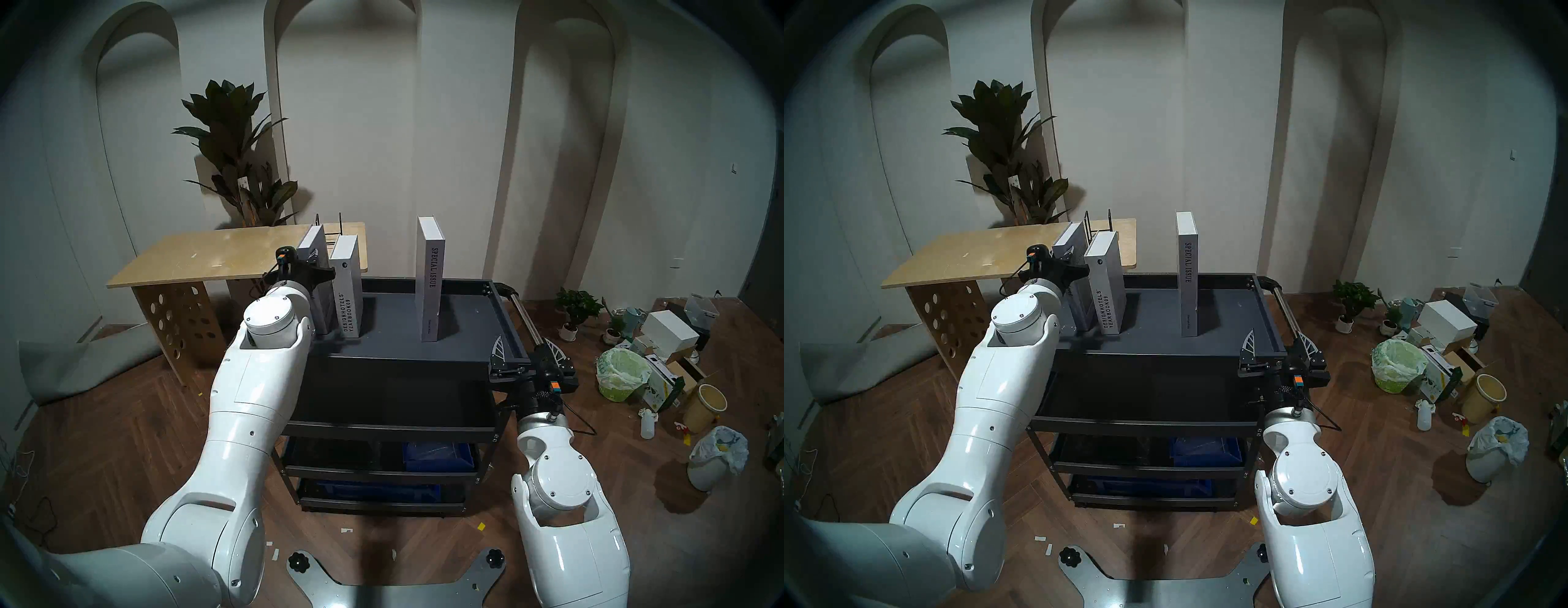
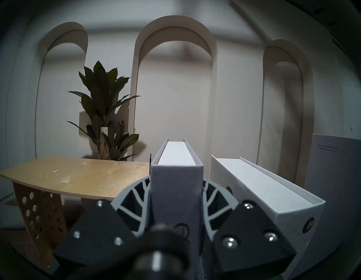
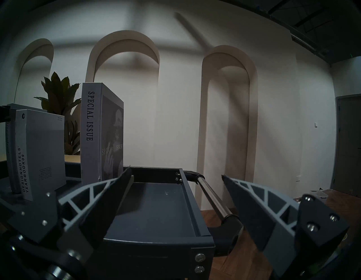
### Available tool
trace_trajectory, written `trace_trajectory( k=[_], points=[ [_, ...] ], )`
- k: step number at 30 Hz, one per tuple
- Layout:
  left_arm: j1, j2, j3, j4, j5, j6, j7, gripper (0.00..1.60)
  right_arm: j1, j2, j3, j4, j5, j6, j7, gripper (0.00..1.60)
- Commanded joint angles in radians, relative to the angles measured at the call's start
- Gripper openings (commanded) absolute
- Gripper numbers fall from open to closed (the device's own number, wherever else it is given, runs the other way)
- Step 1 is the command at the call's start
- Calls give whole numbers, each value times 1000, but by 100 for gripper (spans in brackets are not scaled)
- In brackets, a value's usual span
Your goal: Sort the books onto the shelf by size, largest to the left
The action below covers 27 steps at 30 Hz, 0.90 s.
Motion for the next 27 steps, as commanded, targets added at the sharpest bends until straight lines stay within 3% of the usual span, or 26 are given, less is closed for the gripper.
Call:
trace_trajectory(
  k=[1, 5, 6, 9, 10, 27],
  points=[
    [-1, 3, 6, -48, 10, 0, 3, 74, -6, -3, 0, -29, 5, -14, 0, 160],
    [5, 2, 9, -59, 13, 5, 7, 76, -10, -1, 1, -32, 7, -16, 1, 160],
    [9, 3, 12, -66, 16, 4, 11, 111, -12, 0, 3, -34, 9, -17, 1, 160],
    [15, 2, 12, -76, 17, 5, 14, 138, -17, 2, 5, -37, 12, -19, 3, 160],
    [17, 2, 13, -79, 17, 5, 15, 158, -18, 3, 5, -38, 13, -20, 3, 160],
    [41, 3, 24, -116, 33, 4, 36, 160, -38, 13, 14, -51, 31, -28, 12, 160]
  ],
)
